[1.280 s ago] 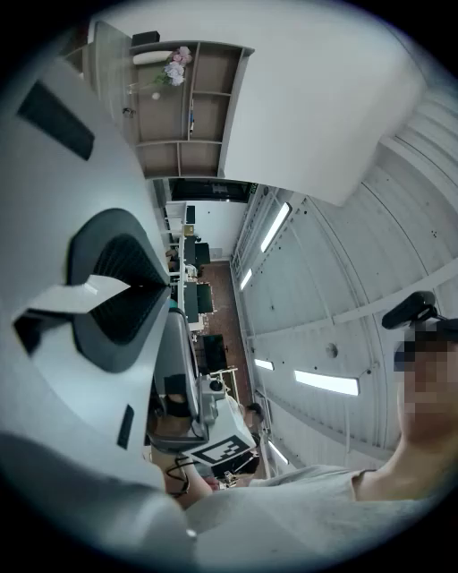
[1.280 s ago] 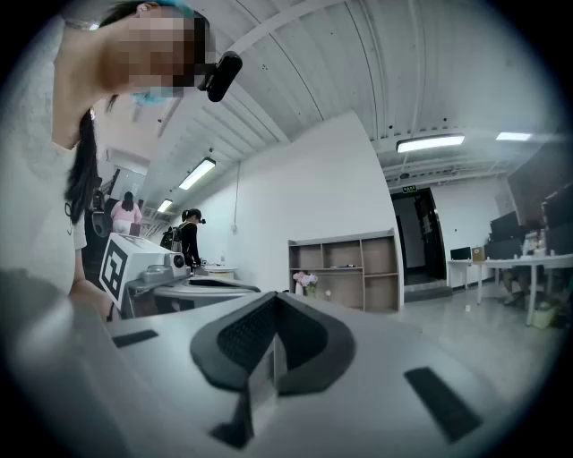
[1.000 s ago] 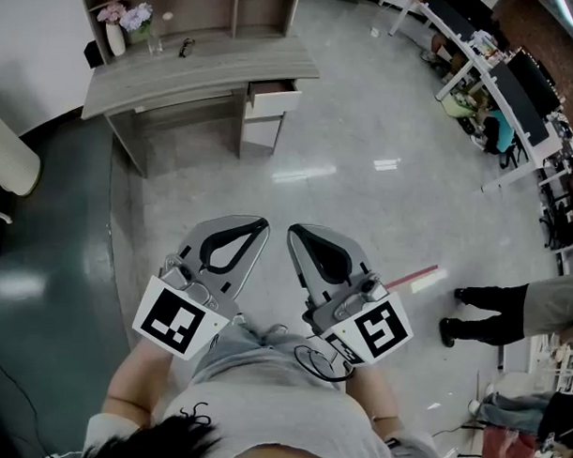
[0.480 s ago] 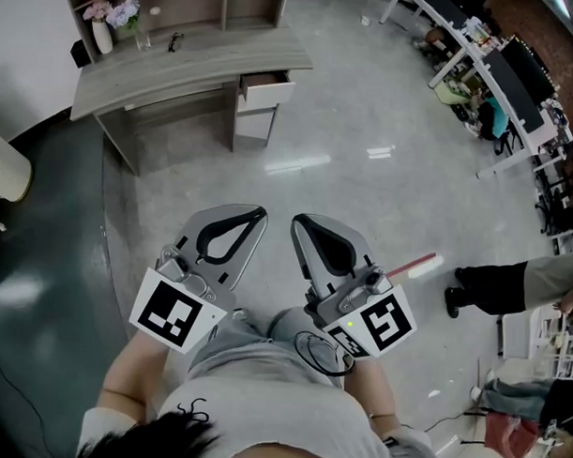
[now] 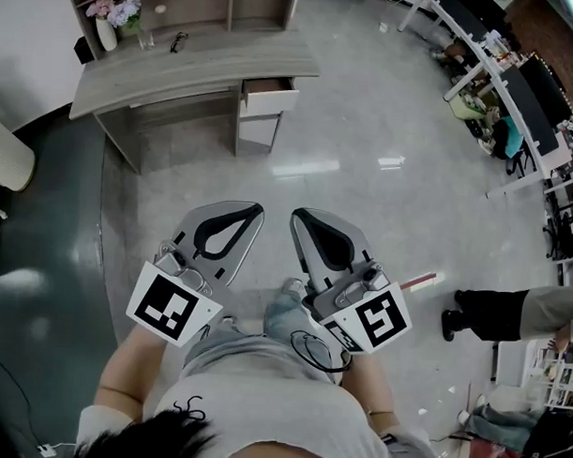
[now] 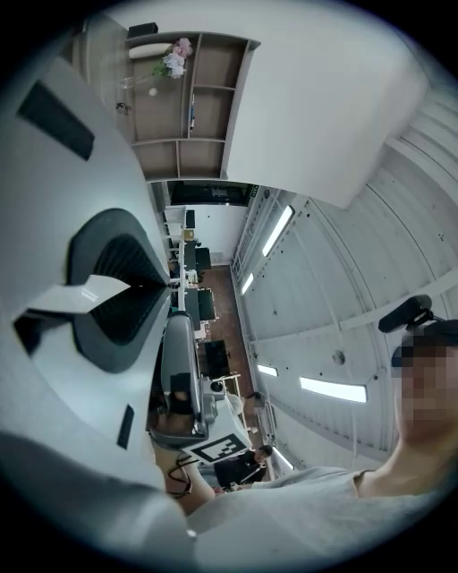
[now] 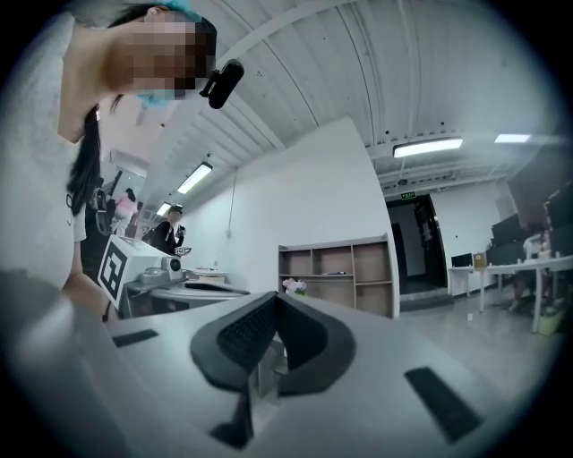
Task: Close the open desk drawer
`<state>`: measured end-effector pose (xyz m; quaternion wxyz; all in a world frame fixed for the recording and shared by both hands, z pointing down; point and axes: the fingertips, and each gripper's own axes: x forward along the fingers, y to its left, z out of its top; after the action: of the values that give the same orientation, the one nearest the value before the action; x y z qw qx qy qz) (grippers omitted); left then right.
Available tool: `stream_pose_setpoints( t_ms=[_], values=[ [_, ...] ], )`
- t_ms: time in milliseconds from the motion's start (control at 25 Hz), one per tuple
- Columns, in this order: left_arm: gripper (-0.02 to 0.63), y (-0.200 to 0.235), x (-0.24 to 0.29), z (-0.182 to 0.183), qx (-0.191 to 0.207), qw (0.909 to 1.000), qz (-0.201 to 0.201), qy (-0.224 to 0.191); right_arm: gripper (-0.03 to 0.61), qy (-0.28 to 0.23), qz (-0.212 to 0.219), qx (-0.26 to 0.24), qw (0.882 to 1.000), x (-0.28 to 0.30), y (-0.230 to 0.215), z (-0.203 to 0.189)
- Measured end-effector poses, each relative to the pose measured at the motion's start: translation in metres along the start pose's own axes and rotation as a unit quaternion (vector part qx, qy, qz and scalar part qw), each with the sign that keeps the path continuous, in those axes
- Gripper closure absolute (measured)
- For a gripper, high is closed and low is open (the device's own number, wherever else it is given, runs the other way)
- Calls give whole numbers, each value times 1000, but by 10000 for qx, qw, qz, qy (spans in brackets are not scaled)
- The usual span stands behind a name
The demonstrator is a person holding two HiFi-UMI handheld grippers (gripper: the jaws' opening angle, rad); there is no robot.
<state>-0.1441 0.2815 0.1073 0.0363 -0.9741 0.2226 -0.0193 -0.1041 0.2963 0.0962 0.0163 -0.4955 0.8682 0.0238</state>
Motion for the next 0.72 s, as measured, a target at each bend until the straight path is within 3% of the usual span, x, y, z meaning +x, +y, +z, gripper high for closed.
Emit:
stream_pose_setpoints(
  t_ms=[240, 720],
  values=[
    [603, 7, 72, 3, -115, 9990, 430, 7, 571, 61, 626, -23, 9980, 4, -67, 4],
    [603, -8, 204, 6, -28, 9936, 1130, 54, 571, 15, 1297, 92, 9915, -20, -200, -10]
  ],
)
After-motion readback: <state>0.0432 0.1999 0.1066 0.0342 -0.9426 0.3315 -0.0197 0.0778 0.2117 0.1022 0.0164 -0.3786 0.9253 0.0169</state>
